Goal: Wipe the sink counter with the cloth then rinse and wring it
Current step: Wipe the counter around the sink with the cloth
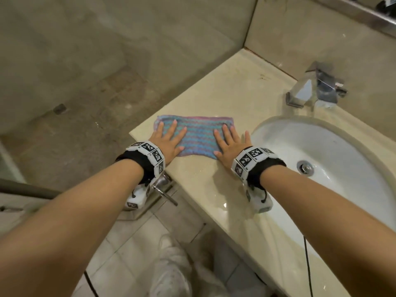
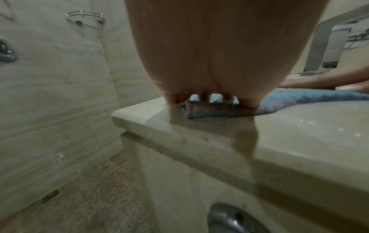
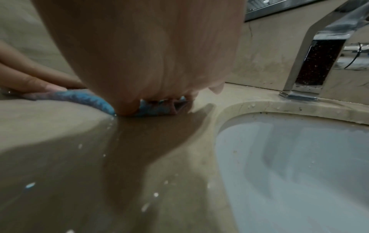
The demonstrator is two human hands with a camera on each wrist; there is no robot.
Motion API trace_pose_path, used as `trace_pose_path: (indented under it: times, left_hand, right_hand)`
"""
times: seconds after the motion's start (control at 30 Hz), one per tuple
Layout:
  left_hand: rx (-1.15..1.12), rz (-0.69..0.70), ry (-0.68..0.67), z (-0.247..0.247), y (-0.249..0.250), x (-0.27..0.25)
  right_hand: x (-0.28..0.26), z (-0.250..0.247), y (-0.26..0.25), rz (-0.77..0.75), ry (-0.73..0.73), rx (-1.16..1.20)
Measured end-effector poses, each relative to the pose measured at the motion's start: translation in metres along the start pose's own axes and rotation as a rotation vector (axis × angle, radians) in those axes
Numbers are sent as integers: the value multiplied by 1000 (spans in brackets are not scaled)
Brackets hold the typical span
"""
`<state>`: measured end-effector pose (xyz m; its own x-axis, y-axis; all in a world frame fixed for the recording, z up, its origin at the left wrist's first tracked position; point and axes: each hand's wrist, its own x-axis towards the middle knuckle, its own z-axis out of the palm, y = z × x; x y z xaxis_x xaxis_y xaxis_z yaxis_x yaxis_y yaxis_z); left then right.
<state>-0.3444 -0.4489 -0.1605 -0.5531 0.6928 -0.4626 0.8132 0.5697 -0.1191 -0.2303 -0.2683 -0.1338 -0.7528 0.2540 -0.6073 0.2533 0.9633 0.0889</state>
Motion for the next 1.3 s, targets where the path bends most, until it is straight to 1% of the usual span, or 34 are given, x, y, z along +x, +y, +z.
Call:
trace_pose_path:
  times: [0.03, 0.1, 0.17, 0.27, 0.37, 0.47, 0.57, 0.7, 0.77, 0.87, 1.0, 1.07, 1.13, 1.2, 1.3]
  left_hand:
    - [-48, 7, -1, 2, -2, -2]
    - [-176, -41, 22, -2, -3, -6]
    - [-261, -52, 46, -6, -3, -7]
    - [-246, -52, 25, -10, -9, -4]
    - [-155, -64, -39, -20, -18, -1]
    - [-225, -89, -67, -25, -28, 1]
    - [-332, -90, -53, -18, -43, -3]
    - [-339, -92, -44, -12, -50, -18]
    - [-365, -121, -40, -8, -52, -24]
    - [-356, -137, -20, -1, -55, -31]
    - [-266, -151, 90, 7, -55, -41]
    - [-246, -174, 122, 8, -51, -49]
    - [-254, -188, 137, 7, -46, -55]
    - [-283, -195, 129, 5, -43, -59]
    - [-320, -192, 129, 1, -40, -63]
  right_hand:
    - [0, 0, -1, -2, -2, 0]
    - [0, 0, -3, -1, -1, -3]
    - [1, 0, -3, 5, -1, -5]
    - [8, -5, -3, 6, -1, -15]
    - [24, -17, -8, 6, 7, -16]
    - [38, -29, -13, -7, 23, -17]
    - [46, -42, -16, -33, 45, -36]
    - [50, -46, -23, -67, 91, -18]
    - [54, -47, -29, -95, 127, -25]
    - [57, -50, -36, -130, 210, 36]
    - [49, -48, -51, -150, 402, 150]
    - [43, -49, -59, -136, 459, 227]
    - [41, -49, -68, -123, 461, 285]
    - [40, -48, -80, -92, 429, 305]
    - [39, -45, -99, -10, 313, 274]
